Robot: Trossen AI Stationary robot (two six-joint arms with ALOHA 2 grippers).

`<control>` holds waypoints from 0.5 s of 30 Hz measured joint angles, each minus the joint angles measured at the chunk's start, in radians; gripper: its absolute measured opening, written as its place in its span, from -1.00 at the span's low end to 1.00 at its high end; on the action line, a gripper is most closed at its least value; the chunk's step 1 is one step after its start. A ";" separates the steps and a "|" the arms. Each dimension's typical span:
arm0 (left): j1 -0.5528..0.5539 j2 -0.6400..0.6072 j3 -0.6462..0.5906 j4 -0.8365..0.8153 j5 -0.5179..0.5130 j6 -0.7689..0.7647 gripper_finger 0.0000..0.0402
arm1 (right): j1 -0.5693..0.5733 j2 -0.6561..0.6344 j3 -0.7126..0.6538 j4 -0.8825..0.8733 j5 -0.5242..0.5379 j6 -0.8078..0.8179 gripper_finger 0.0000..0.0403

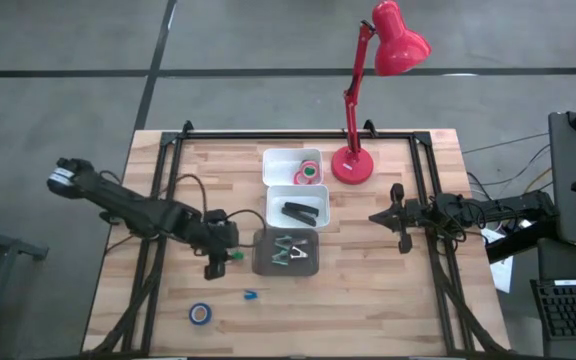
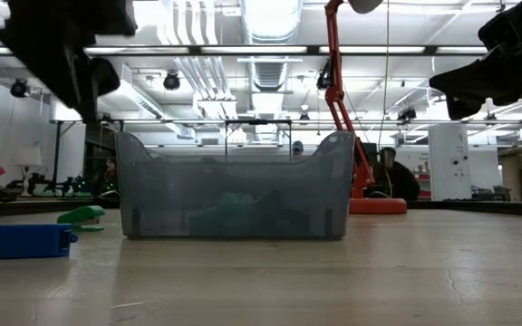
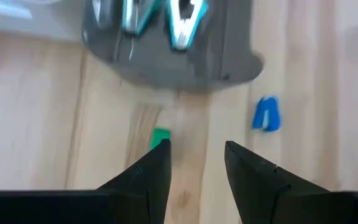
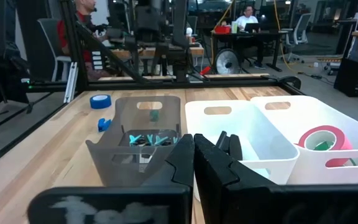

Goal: Pick and place Stapler, Stapler remover, tape
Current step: Put the green stapler remover into the black bin

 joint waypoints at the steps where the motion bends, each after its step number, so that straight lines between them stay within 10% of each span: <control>1: -0.001 0.016 -0.005 -0.003 0.000 0.000 -0.25 | 0.000 0.000 0.000 0.000 0.000 0.001 -0.96; 15: -0.006 0.235 -0.064 0.020 0.002 0.034 -0.24 | 0.000 0.000 0.000 0.000 0.000 0.001 -0.96</control>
